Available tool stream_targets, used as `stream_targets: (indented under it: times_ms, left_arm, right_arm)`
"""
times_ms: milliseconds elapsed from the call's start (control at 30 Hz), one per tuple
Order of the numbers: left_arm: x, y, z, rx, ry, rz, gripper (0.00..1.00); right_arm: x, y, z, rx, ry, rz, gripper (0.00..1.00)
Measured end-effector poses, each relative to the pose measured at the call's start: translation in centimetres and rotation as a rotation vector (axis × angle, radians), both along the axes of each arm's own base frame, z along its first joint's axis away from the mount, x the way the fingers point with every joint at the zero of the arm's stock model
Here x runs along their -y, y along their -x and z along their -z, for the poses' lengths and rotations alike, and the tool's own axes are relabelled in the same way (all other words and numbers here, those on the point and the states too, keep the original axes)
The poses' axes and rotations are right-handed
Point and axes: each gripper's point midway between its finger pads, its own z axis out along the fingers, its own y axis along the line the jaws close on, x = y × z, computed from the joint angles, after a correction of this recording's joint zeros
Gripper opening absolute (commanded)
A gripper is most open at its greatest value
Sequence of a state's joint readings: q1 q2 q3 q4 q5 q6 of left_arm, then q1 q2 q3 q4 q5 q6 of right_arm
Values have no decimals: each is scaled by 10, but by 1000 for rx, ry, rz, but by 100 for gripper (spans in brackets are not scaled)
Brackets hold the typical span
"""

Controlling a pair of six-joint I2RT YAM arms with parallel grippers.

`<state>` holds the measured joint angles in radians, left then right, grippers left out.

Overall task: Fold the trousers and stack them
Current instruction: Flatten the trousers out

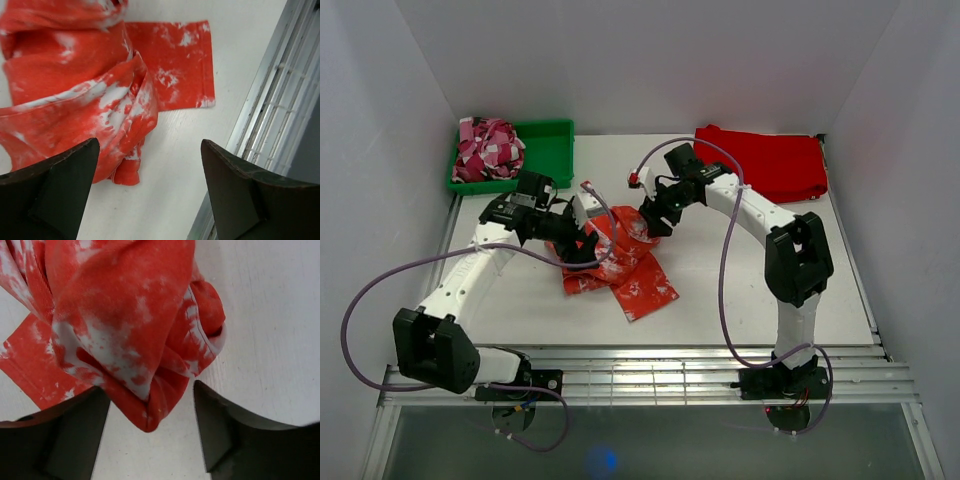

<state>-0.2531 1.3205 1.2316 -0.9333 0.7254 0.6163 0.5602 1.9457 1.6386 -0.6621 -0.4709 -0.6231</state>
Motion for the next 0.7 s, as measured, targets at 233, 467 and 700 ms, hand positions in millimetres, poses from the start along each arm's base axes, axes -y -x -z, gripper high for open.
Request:
stream_targets:
  times_ms: [233,467,700]
  left_arm:
    - [-15,6,87,0,-217,25,81]
    - [-37,-25,121,121,-375,-11,17]
    - [-51,-35,104,225,-419,-9,0]
  right_arm:
    - [-18,1,-19,3,-38,-31,8]
    - [-20,0,-41,-34,-66,16,8]
    - [-3,-22,-81,-25,-133,138,8]
